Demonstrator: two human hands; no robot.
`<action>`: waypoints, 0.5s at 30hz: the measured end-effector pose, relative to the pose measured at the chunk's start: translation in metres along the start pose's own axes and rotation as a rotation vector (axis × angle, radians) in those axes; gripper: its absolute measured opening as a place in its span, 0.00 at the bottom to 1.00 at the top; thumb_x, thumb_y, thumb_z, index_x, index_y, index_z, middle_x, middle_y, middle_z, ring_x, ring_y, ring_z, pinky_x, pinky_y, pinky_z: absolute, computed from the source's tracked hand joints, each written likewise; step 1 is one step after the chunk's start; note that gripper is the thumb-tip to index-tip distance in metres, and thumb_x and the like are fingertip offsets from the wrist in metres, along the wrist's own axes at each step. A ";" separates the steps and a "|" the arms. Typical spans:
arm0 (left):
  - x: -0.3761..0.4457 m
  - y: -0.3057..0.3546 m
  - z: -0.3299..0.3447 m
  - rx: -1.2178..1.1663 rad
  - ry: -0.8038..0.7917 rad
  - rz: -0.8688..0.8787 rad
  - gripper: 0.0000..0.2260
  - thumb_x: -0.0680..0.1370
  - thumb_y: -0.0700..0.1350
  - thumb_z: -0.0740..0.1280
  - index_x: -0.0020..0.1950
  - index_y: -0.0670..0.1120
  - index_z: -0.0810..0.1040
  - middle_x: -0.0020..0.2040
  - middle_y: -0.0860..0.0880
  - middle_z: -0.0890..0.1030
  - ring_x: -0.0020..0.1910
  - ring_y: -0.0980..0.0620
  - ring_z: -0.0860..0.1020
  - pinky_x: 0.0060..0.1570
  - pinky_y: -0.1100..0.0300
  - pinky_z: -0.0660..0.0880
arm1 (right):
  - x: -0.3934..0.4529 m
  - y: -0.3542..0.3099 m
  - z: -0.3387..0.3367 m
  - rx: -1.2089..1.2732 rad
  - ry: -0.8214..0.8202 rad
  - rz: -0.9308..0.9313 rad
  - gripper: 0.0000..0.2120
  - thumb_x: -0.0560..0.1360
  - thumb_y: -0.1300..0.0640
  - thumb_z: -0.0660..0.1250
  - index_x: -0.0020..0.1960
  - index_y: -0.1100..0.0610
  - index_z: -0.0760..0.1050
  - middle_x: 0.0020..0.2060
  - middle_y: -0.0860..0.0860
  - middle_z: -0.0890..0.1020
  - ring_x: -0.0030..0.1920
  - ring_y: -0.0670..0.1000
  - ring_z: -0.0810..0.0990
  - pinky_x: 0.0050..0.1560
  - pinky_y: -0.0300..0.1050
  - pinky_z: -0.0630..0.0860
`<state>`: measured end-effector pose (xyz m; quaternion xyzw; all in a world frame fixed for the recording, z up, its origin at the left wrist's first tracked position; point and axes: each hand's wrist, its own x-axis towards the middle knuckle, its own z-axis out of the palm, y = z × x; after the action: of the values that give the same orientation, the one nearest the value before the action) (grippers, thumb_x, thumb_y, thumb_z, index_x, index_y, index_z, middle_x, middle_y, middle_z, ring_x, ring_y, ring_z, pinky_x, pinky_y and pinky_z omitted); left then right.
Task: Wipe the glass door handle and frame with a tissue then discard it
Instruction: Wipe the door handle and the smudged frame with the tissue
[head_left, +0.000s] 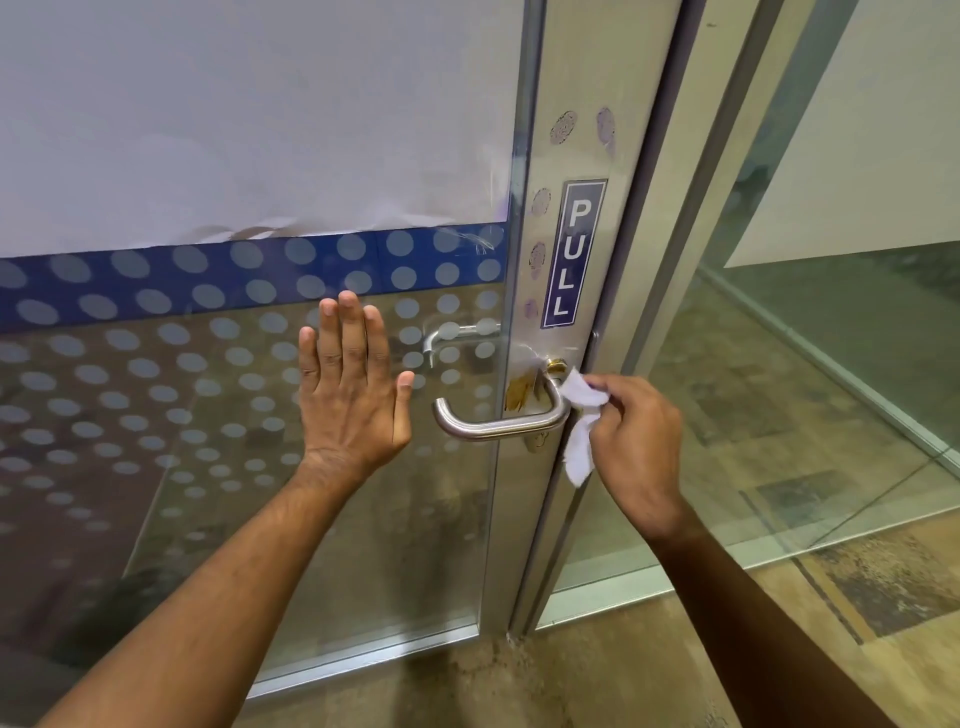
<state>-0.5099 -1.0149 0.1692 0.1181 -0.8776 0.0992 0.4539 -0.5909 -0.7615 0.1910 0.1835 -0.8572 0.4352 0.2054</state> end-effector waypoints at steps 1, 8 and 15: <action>0.000 0.000 0.000 0.001 -0.004 0.000 0.41 0.79 0.52 0.57 0.77 0.43 0.29 0.76 0.47 0.25 0.77 0.48 0.29 0.76 0.51 0.31 | 0.002 -0.001 -0.002 -0.036 -0.011 -0.051 0.20 0.70 0.73 0.62 0.54 0.58 0.83 0.47 0.55 0.84 0.46 0.53 0.81 0.46 0.30 0.67; 0.000 0.000 0.000 0.010 -0.020 -0.007 0.43 0.78 0.52 0.59 0.77 0.43 0.29 0.76 0.47 0.25 0.77 0.47 0.29 0.76 0.51 0.30 | 0.011 -0.016 0.002 -0.172 -0.084 -0.277 0.18 0.69 0.63 0.69 0.59 0.61 0.80 0.54 0.57 0.75 0.49 0.53 0.78 0.48 0.43 0.76; 0.000 0.000 0.001 0.012 -0.022 -0.015 0.44 0.77 0.52 0.60 0.77 0.43 0.29 0.76 0.47 0.25 0.77 0.47 0.29 0.76 0.51 0.30 | 0.009 -0.010 0.018 -0.240 -0.073 -0.456 0.20 0.69 0.70 0.73 0.60 0.61 0.80 0.52 0.56 0.84 0.53 0.56 0.83 0.53 0.51 0.78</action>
<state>-0.5105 -1.0155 0.1685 0.1284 -0.8810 0.0998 0.4443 -0.5967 -0.7834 0.1926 0.3619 -0.8460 0.2659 0.2875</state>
